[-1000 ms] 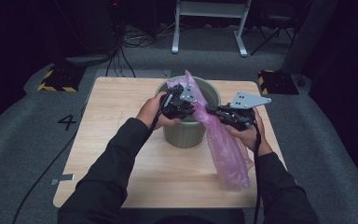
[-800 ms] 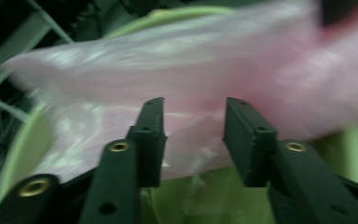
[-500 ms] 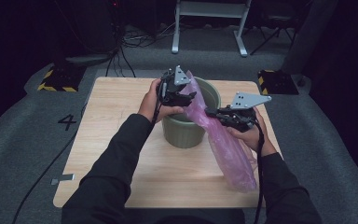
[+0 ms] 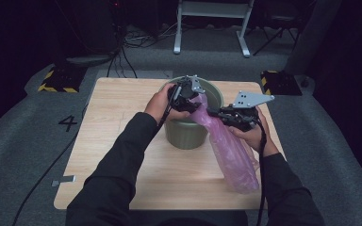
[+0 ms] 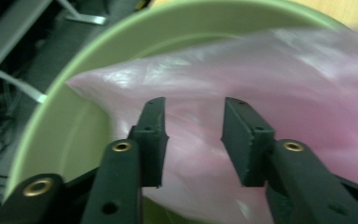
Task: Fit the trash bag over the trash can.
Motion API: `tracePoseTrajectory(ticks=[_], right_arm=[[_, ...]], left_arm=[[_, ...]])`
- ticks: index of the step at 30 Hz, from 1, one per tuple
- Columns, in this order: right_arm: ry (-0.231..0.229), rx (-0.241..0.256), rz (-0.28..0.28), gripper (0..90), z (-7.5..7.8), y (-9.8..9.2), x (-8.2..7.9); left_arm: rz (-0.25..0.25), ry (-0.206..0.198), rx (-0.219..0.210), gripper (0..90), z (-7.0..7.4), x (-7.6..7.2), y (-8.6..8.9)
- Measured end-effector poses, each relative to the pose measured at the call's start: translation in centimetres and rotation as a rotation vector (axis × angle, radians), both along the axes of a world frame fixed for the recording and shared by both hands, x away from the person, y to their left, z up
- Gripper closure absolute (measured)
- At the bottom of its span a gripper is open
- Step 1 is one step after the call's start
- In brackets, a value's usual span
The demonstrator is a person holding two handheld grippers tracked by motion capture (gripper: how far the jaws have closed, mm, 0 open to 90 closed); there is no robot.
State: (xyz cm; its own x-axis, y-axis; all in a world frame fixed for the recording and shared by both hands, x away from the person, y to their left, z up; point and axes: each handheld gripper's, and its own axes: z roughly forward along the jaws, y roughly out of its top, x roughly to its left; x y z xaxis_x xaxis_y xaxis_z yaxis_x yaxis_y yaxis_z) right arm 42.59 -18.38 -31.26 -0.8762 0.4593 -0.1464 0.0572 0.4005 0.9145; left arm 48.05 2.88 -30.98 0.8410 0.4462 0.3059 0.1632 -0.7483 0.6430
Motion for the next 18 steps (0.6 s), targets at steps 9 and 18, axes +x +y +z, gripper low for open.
tracePoseTrajectory(ticks=[9, 18], right_arm=[[0.007, 0.026, -0.068, 87.6, 0.3, 0.5, 1.4], [0.058, -0.007, -0.085, 87.1, 0.3, 1.8, 3.3]], left_arm=[[-0.007, 0.003, 0.009, 58.8, 0.3, -0.4, 1.3], [-0.063, -0.011, -0.116, 43.1, 0.3, -1.8, 2.7]])
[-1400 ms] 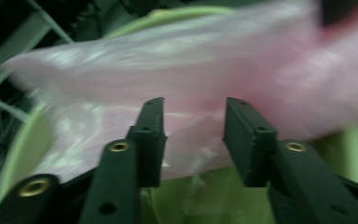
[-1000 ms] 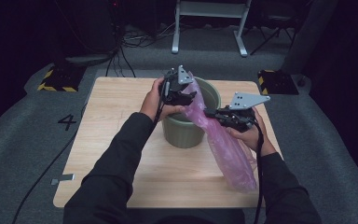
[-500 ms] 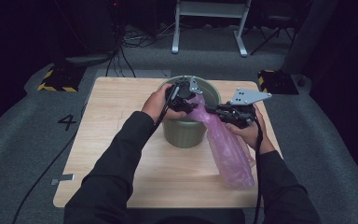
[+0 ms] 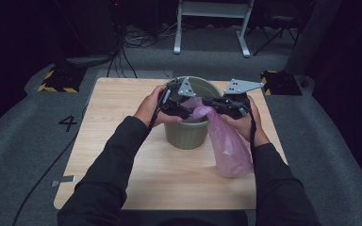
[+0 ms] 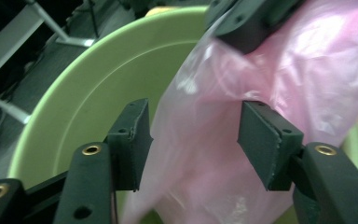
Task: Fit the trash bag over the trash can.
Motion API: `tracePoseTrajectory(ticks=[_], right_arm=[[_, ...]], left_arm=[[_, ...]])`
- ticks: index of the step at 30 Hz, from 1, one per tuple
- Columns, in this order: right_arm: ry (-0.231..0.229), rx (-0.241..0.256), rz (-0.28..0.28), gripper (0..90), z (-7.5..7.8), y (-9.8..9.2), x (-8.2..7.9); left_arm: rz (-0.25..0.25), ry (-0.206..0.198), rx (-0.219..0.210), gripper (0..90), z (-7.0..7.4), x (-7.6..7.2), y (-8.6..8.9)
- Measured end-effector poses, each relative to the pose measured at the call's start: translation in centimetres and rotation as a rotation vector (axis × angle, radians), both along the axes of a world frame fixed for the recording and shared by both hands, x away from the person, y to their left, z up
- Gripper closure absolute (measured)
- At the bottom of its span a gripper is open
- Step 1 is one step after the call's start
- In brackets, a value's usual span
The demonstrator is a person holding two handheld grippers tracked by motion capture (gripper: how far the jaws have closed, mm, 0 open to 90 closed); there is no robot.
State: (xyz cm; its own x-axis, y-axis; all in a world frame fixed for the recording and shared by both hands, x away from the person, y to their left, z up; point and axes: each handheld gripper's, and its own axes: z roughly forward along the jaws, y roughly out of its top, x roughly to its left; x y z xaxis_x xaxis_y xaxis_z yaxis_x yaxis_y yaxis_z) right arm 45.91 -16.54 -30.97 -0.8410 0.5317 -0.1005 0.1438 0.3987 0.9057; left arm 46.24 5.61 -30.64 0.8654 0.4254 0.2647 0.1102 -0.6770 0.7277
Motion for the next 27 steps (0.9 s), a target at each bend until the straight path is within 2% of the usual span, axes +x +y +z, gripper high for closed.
tracePoseTrajectory(ticks=[3, 4, 5, 6, 8, 11, 13, 14, 15, 16, 17, 18, 22, 23, 25, 26, 27], right_arm=[[0.005, -0.010, -0.003, 87.2, -0.1, 0.2, 0.2], [0.005, -0.014, -0.005, 87.2, -0.2, 0.3, 0.3], [0.005, -0.014, -0.005, 87.2, -0.2, 0.3, 0.3], [0.007, -0.019, -0.005, 87.2, -0.2, 0.3, 0.3], [0.007, -0.023, -0.006, 87.2, -0.1, 0.4, 0.4], [0.010, -0.024, -0.003, 86.7, -0.1, 0.6, 0.4], [0.010, -0.025, 0.001, 86.4, -0.1, 0.7, 0.4], [0.010, -0.031, 0.007, 84.9, -0.1, 0.9, 0.4], [0.010, -0.031, 0.007, 84.9, -0.1, 0.9, 0.4], [0.011, -0.036, 0.015, 83.1, 0.0, 1.0, 0.3], [0.011, -0.036, 0.015, 83.1, 0.0, 1.0, 0.3], [0.011, -0.036, 0.018, 80.2, 0.0, 1.0, 0.2], [0.016, -0.020, 0.018, 76.0, 0.0, 0.8, 0.2], [0.021, -0.006, 0.027, 72.8, 0.0, 0.6, 0.3], [0.019, -0.006, 0.025, 70.0, 0.0, 0.5, 0.2], [0.020, -0.004, 0.016, 66.3, 0.0, 0.4, 0.2], [0.019, 0.001, -0.002, 58.2, 0.0, 0.2, 0.3]], left_arm=[[-0.008, 0.010, -0.022, 39.7, -0.1, -0.2, 0.2], [-0.019, 0.007, -0.051, 39.4, -0.1, -0.5, 0.6], [-0.019, 0.007, -0.051, 38.4, -0.1, -0.5, 0.6], [-0.022, 0.015, -0.092, 37.9, 0.0, -0.6, 1.1], [-0.036, 0.023, -0.106, 36.5, 0.1, -0.8, 1.4], [-0.064, 0.029, -0.092, 35.7, 0.0, -1.1, 1.1], [-0.061, 0.012, -0.051, 36.1, -0.2, -1.4, 0.4], [-0.066, 0.008, -0.021, 39.5, -0.3, -1.6, -0.1], [-0.066, 0.008, -0.021, 43.2, -0.3, -1.6, -0.1], [-0.055, -0.010, 0.005, 51.8, -0.4, -1.6, -0.6], [-0.055, -0.010, 0.005, 60.1, -0.4, -1.6, -0.6], [-0.040, -0.024, 0.028, 69.0, -0.5, -1.6, -0.8], [-0.044, -0.029, 0.031, 86.3, -0.6, -1.4, -0.7], [-0.051, -0.030, 0.033, 89.8, -0.7, -1.3, -0.5], [-0.059, -0.031, 0.034, 89.9, -0.7, -1.2, -0.5], [-0.060, -0.030, 0.039, 90.0, -0.7, -1.2, -0.5], [-0.057, -0.031, 0.048, 90.0, -0.8, -1.2, -0.5]])
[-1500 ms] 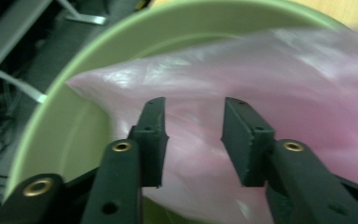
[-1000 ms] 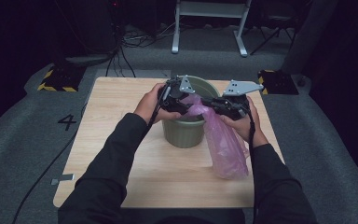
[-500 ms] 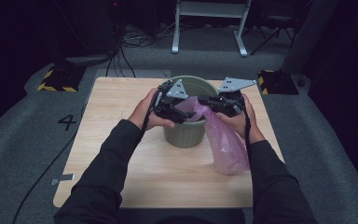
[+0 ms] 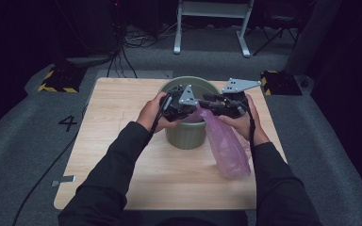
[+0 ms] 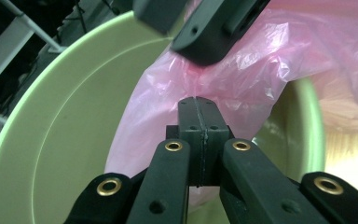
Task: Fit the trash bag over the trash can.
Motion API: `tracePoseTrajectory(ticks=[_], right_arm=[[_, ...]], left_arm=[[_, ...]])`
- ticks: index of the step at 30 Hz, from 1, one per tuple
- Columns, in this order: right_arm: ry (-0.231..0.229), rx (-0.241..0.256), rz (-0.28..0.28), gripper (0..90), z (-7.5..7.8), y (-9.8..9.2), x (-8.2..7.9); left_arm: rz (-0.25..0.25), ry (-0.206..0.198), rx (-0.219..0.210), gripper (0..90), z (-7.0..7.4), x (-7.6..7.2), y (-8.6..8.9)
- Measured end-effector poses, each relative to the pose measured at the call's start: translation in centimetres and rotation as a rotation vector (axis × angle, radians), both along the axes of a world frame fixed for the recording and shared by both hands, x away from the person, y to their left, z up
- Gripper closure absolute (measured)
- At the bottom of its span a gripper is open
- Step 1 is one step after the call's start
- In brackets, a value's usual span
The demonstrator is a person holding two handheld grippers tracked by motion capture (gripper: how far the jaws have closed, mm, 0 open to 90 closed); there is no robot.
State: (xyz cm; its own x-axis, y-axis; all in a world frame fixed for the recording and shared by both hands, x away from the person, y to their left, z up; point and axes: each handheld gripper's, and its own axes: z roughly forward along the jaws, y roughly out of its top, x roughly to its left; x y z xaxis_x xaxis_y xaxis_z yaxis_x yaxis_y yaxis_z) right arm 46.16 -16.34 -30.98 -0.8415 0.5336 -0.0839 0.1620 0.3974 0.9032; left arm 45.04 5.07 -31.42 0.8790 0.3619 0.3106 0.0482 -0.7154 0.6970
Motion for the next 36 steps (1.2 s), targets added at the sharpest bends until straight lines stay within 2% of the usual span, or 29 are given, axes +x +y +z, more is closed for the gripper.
tracePoseTrajectory(ticks=[2, 3, 4, 6, 7, 10, 12, 14, 16, 17, 18, 19, 20, 21, 23, 26, 27, 28, 29, 32, 33, 36], right_arm=[[0.002, 0.013, -0.010, 48.7, 0.1, -0.3, 0.0], [0.002, 0.013, -0.010, 48.7, 0.1, -0.3, 0.0], [0.004, 0.012, -0.015, 41.0, 0.1, -0.6, -0.2], [0.004, 0.003, -0.016, 38.6, 0.2, -0.7, -0.4], [-0.017, -0.009, -0.027, 34.1, 0.3, -0.9, -1.1], [-0.032, -0.018, -0.014, 30.9, 0.5, -1.2, -1.8], [-0.040, -0.036, 0.002, 29.5, 0.6, -2.0, -3.0], [-0.040, -0.037, 0.007, 29.0, 0.5, -2.2, -3.3], [-0.036, -0.028, 0.016, 32.2, 0.4, -2.9, -3.8], [-0.025, -0.058, 0.002, 39.3, 0.1, -3.0, -3.7], [-0.025, -0.071, -0.013, 52.2, 0.0, -2.9, -3.6], [-0.025, -0.071, -0.013, 52.2, 0.0, -2.9, -3.6], [0.002, -0.077, -0.011, 56.1, -0.2, -2.9, -3.3], [0.023, -0.089, -0.009, 60.2, -0.4, -2.7, -2.9], [0.031, -0.101, -0.024, 61.3, -0.6, -2.7, -2.7], [0.053, -0.091, -0.028, 63.2, -0.6, -2.8, -2.5], [0.063, -0.092, -0.022, 76.3, -0.7, -2.9, -2.3], [0.063, -0.092, -0.022, 76.3, -0.7, -2.9, -2.3], [0.067, -0.088, -0.019, 86.6, -0.6, -3.0, -2.2], [0.056, -0.084, -0.012, 88.9, -0.4, -2.9, -2.2], [0.045, -0.080, -0.008, 89.1, 0.0, -2.6, -2.3], [0.037, -0.072, -0.003, 89.1, 0.4, -2.3, -2.2]], left_arm=[[0.011, -0.007, 0.008, 90.0, -0.2, 0.1, 0.1], [0.011, -0.007, 0.008, 90.0, -0.2, 0.1, 0.1], [0.016, -0.003, 0.009, 90.0, -0.2, 0.2, 0.2], [0.029, -0.004, 0.020, 90.0, -0.3, 0.3, 0.3], [0.043, -0.002, 0.020, 90.0, -0.4, 0.4, 0.6], [0.052, 0.000, 0.015, 90.0, -0.4, 0.6, 1.0], [0.070, 0.007, 0.013, 90.0, -0.5, 0.9, 1.6], [0.074, 0.010, 0.014, 90.0, -0.6, 1.0, 1.8], [0.071, 0.014, 0.008, 90.0, -0.7, 1.2, 2.0], [0.062, 0.016, -0.015, 90.0, -0.6, 1.3, 2.1], [0.062, 0.016, -0.015, 90.0, -0.6, 1.3, 2.1], [0.062, 0.011, -0.031, 90.0, -0.5, 1.2, 2.1], [0.056, 0.008, -0.040, 89.1, -0.4, 1.2, 2.1], [0.051, 0.009, -0.048, 83.8, -0.3, 1.0, 2.0], [0.043, 0.001, -0.040, 81.9, -0.3, 0.9, 1.9], [0.049, 0.002, -0.058, 70.9, -0.2, 0.9, 2.1], [0.054, 0.009, -0.072, 64.3, -0.2, 1.0, 2.2], [0.060, 0.014, -0.081, 64.3, -0.2, 1.0, 2.2], [0.081, 0.012, -0.080, 51.8, -0.2, 0.9, 2.1], [0.076, 0.014, -0.102, 38.4, -0.2, 0.8, 2.1], [0.064, 0.016, -0.126, 33.7, 0.0, 0.6, 2.0], [0.048, 0.013, -0.120, 28.5, 0.1, 0.4, 1.6]])
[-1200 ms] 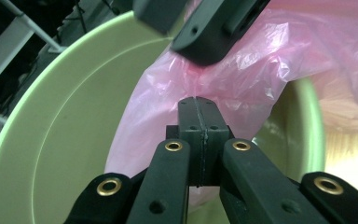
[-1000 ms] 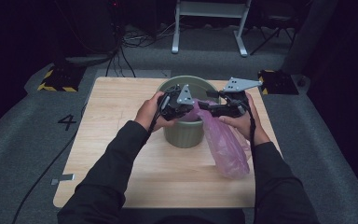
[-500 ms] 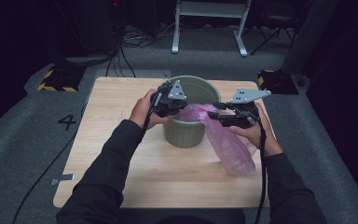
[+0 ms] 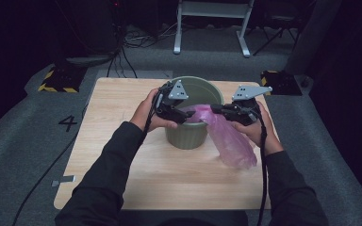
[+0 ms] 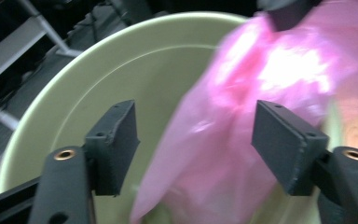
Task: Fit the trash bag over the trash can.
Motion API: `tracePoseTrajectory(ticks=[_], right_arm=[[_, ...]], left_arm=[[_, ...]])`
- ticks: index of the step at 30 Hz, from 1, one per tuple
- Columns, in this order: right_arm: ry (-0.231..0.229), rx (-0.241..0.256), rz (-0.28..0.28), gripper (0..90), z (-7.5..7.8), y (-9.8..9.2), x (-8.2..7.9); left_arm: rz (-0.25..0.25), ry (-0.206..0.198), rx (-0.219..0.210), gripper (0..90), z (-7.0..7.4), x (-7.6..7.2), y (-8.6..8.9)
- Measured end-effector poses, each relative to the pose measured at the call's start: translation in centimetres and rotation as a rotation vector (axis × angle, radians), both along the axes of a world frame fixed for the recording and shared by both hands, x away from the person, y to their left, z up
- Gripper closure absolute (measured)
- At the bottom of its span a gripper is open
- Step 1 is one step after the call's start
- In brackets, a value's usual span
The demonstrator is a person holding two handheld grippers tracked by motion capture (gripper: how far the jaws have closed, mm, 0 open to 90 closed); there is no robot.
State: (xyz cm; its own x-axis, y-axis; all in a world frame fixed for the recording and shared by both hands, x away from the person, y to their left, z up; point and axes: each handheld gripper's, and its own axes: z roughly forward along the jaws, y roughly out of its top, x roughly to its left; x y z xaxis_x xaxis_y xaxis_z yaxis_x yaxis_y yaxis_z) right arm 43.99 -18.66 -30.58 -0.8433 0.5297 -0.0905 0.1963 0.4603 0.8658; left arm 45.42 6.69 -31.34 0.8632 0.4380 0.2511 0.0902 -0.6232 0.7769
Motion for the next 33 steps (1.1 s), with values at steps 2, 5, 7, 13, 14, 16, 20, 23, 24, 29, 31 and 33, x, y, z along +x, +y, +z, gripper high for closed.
tracePoseTrajectory(ticks=[2, 5, 7, 13, 14, 16, 20, 23, 24, 29, 31, 33], right_arm=[[-0.005, 0.016, 0.010, 89.1, 0.7, 0.5, 0.3], [-0.008, 0.029, 0.018, 89.2, 1.3, 0.9, 0.5], [-0.007, 0.039, 0.023, 89.2, 1.5, 1.1, 0.5], [-0.013, 0.045, 0.037, 89.0, 1.8, 1.7, 0.4], [-0.013, 0.045, 0.039, 88.7, 1.8, 1.8, 0.4], [-0.011, 0.045, 0.044, 87.6, 1.8, 1.8, 0.4], [-0.018, 0.054, 0.040, 74.2, 1.6, 1.6, 0.3], [-0.008, 0.062, 0.026, 52.6, 1.2, 0.7, 0.0], [-0.008, 0.062, 0.026, 52.6, 1.2, 0.7, 0.0], [0.012, 0.061, 0.012, 34.0, 0.3, -1.5, -1.3], [0.017, 0.060, 0.014, 32.2, 0.1, -1.9, -1.5], [0.038, 0.044, 0.021, 30.8, -0.3, -2.6, -2.0]], left_arm=[[0.006, -0.005, 0.000, 25.9, 0.0, -0.1, -0.4], [-0.012, 0.003, -0.005, 25.9, 0.0, -0.2, -0.8], [-0.018, 0.004, -0.003, 25.9, 0.0, -0.2, -0.8], [0.009, -0.043, 0.031, 51.3, 0.1, -0.2, -1.1], [0.009, -0.043, 0.031, 60.5, 0.1, -0.2, -1.1], [0.004, -0.054, 0.057, 76.3, 0.0, 0.0, -1.1], [0.017, -0.068, 0.102, 88.9, -0.3, 0.4, -1.1], [0.037, -0.065, 0.112, 89.9, -0.5, 0.7, -0.8], [0.037, -0.065, 0.112, 89.9, -0.5, 0.7, -0.8], [0.059, -0.050, 0.111, 90.0, -0.9, 1.3, -0.3], [0.063, -0.050, 0.112, 90.0, -0.9, 1.4, -0.2], [0.078, -0.043, 0.114, 90.0, -1.0, 1.5, 0.0]])
